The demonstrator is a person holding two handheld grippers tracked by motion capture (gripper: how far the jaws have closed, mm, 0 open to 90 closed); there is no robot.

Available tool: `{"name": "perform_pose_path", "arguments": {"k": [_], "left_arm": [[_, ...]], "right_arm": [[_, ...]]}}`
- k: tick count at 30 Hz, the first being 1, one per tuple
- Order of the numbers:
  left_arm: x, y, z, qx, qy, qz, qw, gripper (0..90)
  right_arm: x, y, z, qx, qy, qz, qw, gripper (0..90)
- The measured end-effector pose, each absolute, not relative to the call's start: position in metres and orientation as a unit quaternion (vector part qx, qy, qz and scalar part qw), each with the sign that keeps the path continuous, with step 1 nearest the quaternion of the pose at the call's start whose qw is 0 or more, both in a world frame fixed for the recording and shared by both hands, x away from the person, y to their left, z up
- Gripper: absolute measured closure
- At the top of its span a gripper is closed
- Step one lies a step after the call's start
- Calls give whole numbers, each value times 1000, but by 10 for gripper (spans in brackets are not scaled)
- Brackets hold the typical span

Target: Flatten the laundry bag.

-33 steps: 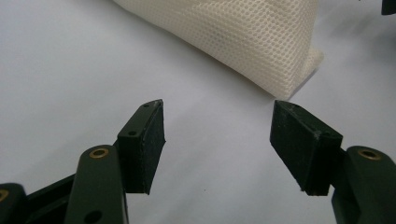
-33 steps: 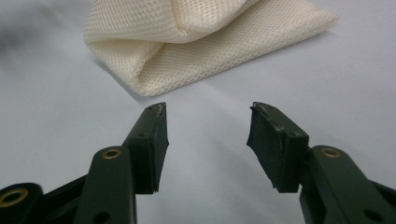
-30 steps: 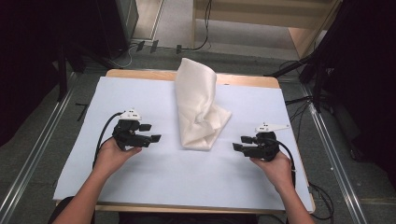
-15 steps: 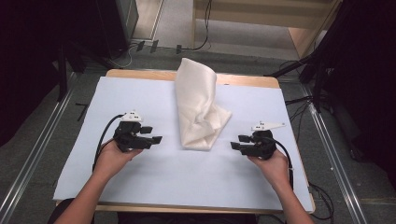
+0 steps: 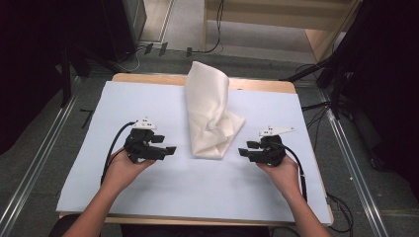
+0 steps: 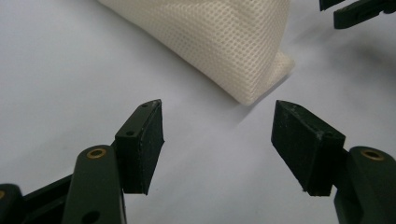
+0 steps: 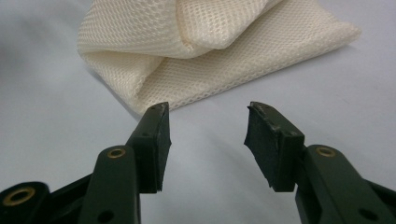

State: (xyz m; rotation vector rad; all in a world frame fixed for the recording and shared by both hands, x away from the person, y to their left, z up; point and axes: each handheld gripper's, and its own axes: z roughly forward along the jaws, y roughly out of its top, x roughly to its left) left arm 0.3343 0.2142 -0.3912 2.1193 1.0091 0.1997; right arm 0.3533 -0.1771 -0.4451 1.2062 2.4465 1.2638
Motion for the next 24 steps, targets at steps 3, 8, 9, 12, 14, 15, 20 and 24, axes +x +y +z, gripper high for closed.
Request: {"name": "perform_pose_path", "arguments": {"k": [3, 8, 9, 12, 14, 15, 20, 24], "left_arm": [[340, 209, -385, 827, 391, 76, 396, 359], [342, 197, -369, 834, 377, 88, 393, 376], [343, 193, -366, 834, 374, 88, 397, 376], [351, 179, -361, 839, 365, 88, 394, 375], [357, 168, -363, 841, 362, 86, 394, 371], [360, 163, -364, 841, 359, 85, 395, 368], [374, 141, -377, 847, 350, 79, 393, 357], [382, 131, -388, 854, 347, 77, 380, 314]], "right_arm": [[354, -175, -446, 401, 813, 418, 66, 508], [351, -174, -443, 406, 808, 421, 69, 514], [351, -174, -441, 404, 808, 424, 71, 516], [351, -172, -439, 408, 803, 430, 69, 522], [352, -171, -438, 413, 800, 431, 65, 522], [351, -170, -438, 412, 799, 433, 62, 521], [350, -167, -439, 405, 806, 424, 75, 520], [349, -168, -441, 407, 806, 422, 76, 514]]}}
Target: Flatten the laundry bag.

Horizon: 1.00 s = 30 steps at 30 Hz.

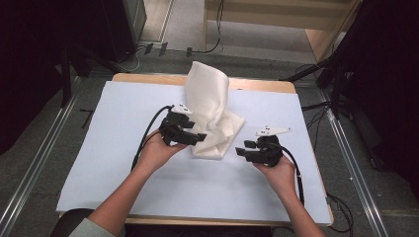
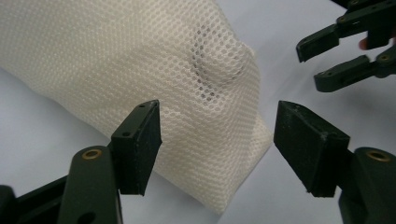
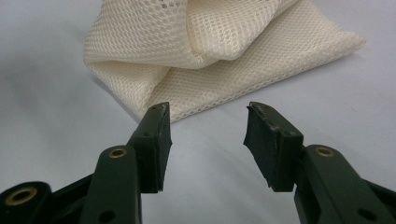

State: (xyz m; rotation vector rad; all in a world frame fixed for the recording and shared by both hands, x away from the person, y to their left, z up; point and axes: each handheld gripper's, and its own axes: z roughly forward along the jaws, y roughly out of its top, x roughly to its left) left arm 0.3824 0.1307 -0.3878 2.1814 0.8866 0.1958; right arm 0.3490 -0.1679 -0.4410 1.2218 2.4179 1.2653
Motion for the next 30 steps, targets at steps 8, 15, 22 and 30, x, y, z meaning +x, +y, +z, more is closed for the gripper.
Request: {"name": "perform_pose_path", "arguments": {"k": [8, 15, 22, 30], "left_arm": [[398, 119, -408, 853, 351, 77, 378, 311], [402, 120, -424, 859, 348, 82, 367, 421], [399, 118, -431, 866, 336, 116, 352, 664], [401, 129, -423, 852, 370, 73, 363, 856]], "right_arm": [[347, -169, -443, 412, 805, 420, 80, 512], [350, -167, -444, 414, 802, 423, 84, 511], [355, -161, -446, 415, 803, 419, 86, 518], [361, -155, -449, 416, 804, 417, 84, 532]]}}
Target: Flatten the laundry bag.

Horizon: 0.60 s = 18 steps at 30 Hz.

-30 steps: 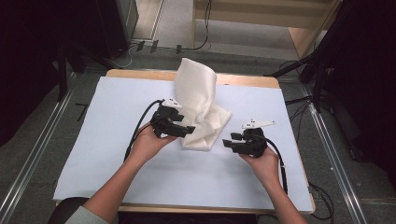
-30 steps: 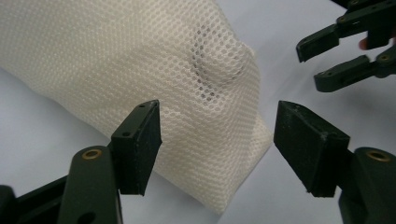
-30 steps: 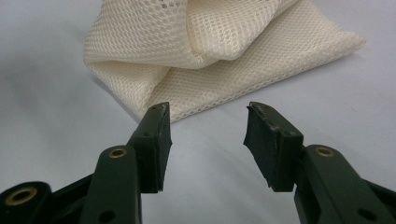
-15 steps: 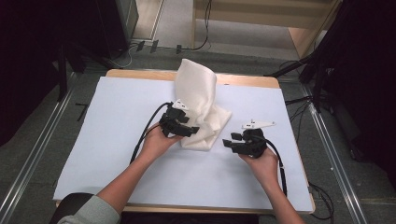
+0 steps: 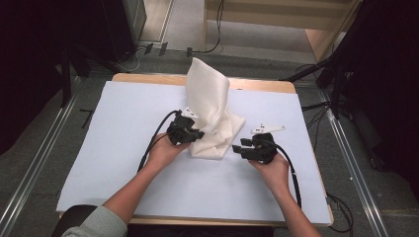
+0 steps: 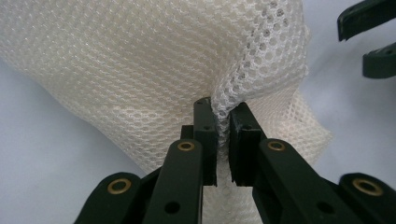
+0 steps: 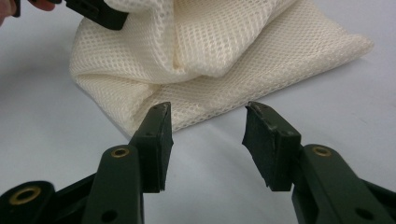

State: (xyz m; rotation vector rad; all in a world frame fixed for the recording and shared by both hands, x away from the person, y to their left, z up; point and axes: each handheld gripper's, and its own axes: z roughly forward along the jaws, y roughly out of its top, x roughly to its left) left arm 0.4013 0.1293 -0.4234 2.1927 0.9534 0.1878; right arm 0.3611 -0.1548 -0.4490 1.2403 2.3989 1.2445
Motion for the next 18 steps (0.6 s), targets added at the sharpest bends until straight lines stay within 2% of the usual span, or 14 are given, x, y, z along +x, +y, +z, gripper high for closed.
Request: {"name": "perform_pose_path", "arguments": {"k": [8, 18], "left_arm": [[403, 161, -406, 818, 403, 53, 407, 863], [404, 195, -405, 783, 439, 21, 441, 850]], "right_arm": [[361, -153, -449, 415, 806, 414, 80, 562], [365, -146, -447, 409, 806, 421, 81, 577]]}}
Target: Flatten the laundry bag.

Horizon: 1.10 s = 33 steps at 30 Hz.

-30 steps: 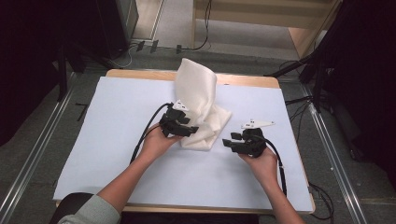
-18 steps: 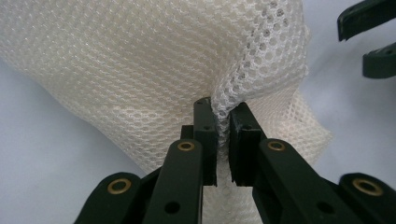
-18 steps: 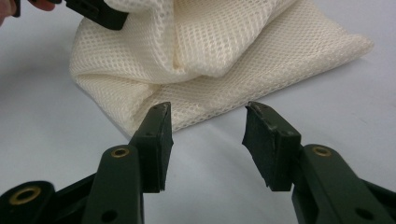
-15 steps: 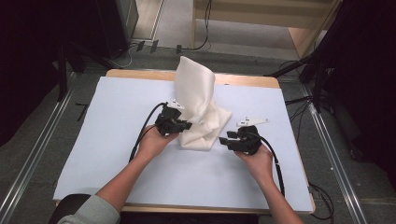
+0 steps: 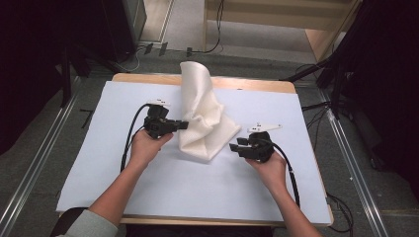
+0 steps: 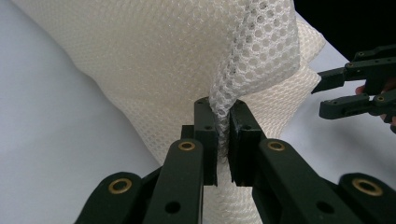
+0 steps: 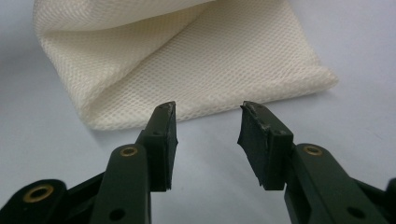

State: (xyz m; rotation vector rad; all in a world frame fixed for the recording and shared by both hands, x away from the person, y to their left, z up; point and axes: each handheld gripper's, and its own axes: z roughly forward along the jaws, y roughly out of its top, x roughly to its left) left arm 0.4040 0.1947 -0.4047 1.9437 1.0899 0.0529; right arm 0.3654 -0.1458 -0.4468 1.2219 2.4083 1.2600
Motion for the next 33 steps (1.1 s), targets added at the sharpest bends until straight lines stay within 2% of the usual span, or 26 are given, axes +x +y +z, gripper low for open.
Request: {"name": "perform_pose_path", "arguments": {"k": [17, 23, 31, 33], "left_arm": [[396, 232, -407, 775, 456, 28, 438, 832], [393, 246, -409, 770, 466, 25, 435, 816], [391, 251, -408, 766, 466, 31, 443, 772], [389, 251, -406, 770, 463, 39, 437, 764]], "right_arm": [[398, -148, -456, 429, 797, 412, 111, 516], [409, -143, -466, 438, 796, 405, 105, 496], [412, -120, -475, 413, 820, 383, 105, 509], [412, -119, -476, 409, 821, 384, 108, 542]]}}
